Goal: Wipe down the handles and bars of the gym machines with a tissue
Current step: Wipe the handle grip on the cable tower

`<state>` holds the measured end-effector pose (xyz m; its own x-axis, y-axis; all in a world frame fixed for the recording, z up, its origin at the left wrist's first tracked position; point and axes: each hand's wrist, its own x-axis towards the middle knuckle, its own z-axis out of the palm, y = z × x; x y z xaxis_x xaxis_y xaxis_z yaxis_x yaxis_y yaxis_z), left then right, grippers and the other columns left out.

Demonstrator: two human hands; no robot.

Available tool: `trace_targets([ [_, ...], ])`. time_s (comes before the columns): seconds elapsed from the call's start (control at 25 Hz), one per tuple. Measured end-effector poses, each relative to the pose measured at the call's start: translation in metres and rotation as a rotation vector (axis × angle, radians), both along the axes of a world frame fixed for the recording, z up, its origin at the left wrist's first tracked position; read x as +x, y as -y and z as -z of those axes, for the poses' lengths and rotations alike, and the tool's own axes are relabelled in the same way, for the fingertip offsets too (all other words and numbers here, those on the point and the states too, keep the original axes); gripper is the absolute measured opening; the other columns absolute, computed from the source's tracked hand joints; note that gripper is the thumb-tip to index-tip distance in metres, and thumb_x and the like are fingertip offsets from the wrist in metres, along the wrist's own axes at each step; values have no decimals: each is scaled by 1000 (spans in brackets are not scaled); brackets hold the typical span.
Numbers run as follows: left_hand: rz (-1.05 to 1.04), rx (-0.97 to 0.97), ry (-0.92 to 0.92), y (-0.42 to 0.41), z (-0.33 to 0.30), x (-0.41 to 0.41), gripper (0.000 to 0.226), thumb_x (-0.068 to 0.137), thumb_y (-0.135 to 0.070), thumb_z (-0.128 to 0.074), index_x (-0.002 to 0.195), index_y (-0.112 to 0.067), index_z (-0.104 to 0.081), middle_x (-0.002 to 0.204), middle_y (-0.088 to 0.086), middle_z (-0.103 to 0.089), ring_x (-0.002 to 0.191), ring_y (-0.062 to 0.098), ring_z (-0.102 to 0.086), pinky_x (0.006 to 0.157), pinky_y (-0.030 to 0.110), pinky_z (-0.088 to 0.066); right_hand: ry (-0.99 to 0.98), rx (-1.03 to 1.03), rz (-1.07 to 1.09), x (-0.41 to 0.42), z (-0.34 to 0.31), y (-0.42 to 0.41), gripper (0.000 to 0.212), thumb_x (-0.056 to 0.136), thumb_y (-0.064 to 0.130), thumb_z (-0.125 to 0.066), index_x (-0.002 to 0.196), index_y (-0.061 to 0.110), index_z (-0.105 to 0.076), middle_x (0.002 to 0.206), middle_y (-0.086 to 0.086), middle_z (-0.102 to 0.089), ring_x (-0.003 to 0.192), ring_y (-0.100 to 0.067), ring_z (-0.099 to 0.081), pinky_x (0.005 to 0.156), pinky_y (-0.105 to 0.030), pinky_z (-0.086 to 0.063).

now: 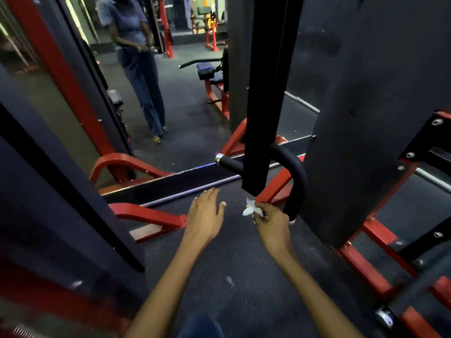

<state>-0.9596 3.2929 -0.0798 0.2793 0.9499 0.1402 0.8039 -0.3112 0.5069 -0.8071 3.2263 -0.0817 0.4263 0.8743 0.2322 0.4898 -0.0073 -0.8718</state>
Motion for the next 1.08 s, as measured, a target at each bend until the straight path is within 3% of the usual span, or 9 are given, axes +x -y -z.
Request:
trace_targets([
  [0.12, -78, -19, -62, 9, -6, -32, 49, 101, -29, -43, 147, -14, -36, 154, 4, -35, 143, 17, -27, 118, 33, -15, 83, -37, -62, -28, -12, -18, 24, 81, -4, -58, 86, 13, -74, 85, 12, -64, 75, 5, -52, 64, -3, -32],
  [0.28, -110, -60, -90, -7, -11, -66, 51, 102, -33, -38, 150, -18, -27, 157, -1, -26, 146, 13, -18, 117, 28, -7, 214, -107, -139, -61, -11, -52, 27, 81, -2, -57, 95, 17, -71, 94, 7, -67, 91, -12, -62, 73, -11, -37],
  [0.4, -133, -62, -95, -44, -15, -97, 52, 102, -33, -39, 150, -16, -29, 157, 1, -29, 145, 15, -21, 119, 31, -11, 355, -197, -220, -85, -14, -93, 27, 82, 7, -57, 93, 27, -71, 103, 4, -70, 99, -16, -63, 82, -25, -44],
  [0.48, -141, -66, -88, -71, -17, -113, 51, 101, -32, -42, 147, -14, -34, 154, 3, -35, 143, 18, -27, 117, 35, -18, 379, -224, -236, -102, -17, -121, 24, 83, 9, -57, 92, 26, -71, 104, 3, -69, 101, -17, -62, 81, -25, -44],
  [0.68, -134, -63, -123, -137, -16, -126, 52, 100, -35, -42, 147, -15, -34, 153, 3, -35, 144, 18, -25, 118, 34, -16, 448, -301, -154, -129, -31, -186, 17, 88, 18, -55, 94, 27, -69, 104, -1, -68, 101, -24, -61, 74, -31, -44],
  [0.8, -97, -39, -163, -182, -11, -127, 52, 101, -35, -40, 148, -16, -32, 155, 1, -32, 144, 17, -23, 118, 31, -13, 487, -339, -103, -134, -40, -233, 20, 90, 23, -53, 100, 29, -69, 109, 0, -67, 105, -25, -60, 78, -31, -44],
  [1.08, 27, -4, -181, -337, 1, -103, 50, 100, -32, -41, 147, -15, -35, 154, 2, -34, 144, 18, -25, 118, 35, -16, 402, -426, 51, -108, -13, -371, 21, 87, 22, -53, 102, 23, -67, 104, -5, -69, 103, -29, -61, 81, -35, -48],
])
